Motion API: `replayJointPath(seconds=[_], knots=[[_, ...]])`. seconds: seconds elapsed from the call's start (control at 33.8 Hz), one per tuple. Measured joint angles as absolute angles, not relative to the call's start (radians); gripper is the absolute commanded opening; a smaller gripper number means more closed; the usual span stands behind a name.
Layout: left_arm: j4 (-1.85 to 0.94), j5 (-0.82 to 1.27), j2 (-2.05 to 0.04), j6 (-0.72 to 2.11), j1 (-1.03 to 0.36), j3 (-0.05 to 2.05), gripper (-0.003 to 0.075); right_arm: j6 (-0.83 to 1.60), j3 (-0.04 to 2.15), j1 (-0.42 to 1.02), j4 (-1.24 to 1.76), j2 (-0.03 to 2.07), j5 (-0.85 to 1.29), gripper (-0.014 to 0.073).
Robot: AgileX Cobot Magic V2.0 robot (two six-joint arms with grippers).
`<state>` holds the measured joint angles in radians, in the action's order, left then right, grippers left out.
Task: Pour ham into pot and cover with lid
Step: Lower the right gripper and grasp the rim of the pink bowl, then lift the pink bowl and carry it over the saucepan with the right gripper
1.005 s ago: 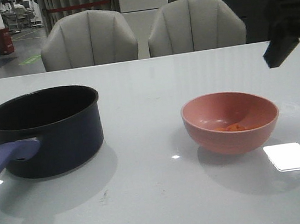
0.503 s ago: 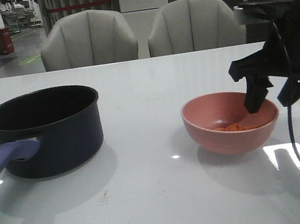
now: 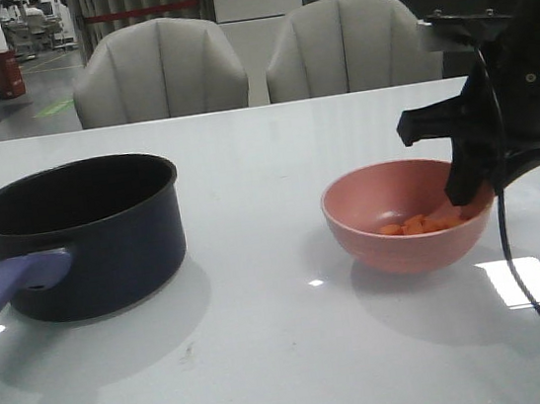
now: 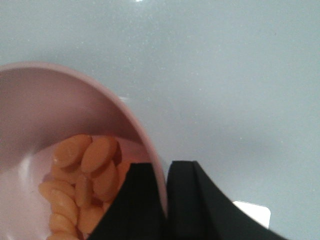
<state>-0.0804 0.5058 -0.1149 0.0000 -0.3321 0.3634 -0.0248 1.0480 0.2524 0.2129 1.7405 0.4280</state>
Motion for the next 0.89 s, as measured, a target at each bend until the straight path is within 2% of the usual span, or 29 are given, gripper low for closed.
replayJointPath(seconds=[0.21, 0.56, 0.74, 0.89], knots=[[-0.08, 0.506, -0.115, 0.0, -0.332, 0.363, 0.0583, -0.02, 1.214, 0.294, 0.209, 1.732, 0.565, 0.0127], [-0.08, 0.506, -0.115, 0.0, -0.332, 0.363, 0.0583, 0.0, 1.562, 0.547, 0.202, 1.799, 0.619, 0.0127], [-0.08, 0.506, -0.115, 0.0, -0.332, 0.363, 0.0583, 0.0, 1.65, 0.62, 0.202, 1.908, 0.509, 0.0127], [-0.08, 0.506, -0.115, 0.0, -0.332, 0.363, 0.0583, 0.0, 1.637, 0.646, 0.202, 1.952, 0.268, 0.0127]])
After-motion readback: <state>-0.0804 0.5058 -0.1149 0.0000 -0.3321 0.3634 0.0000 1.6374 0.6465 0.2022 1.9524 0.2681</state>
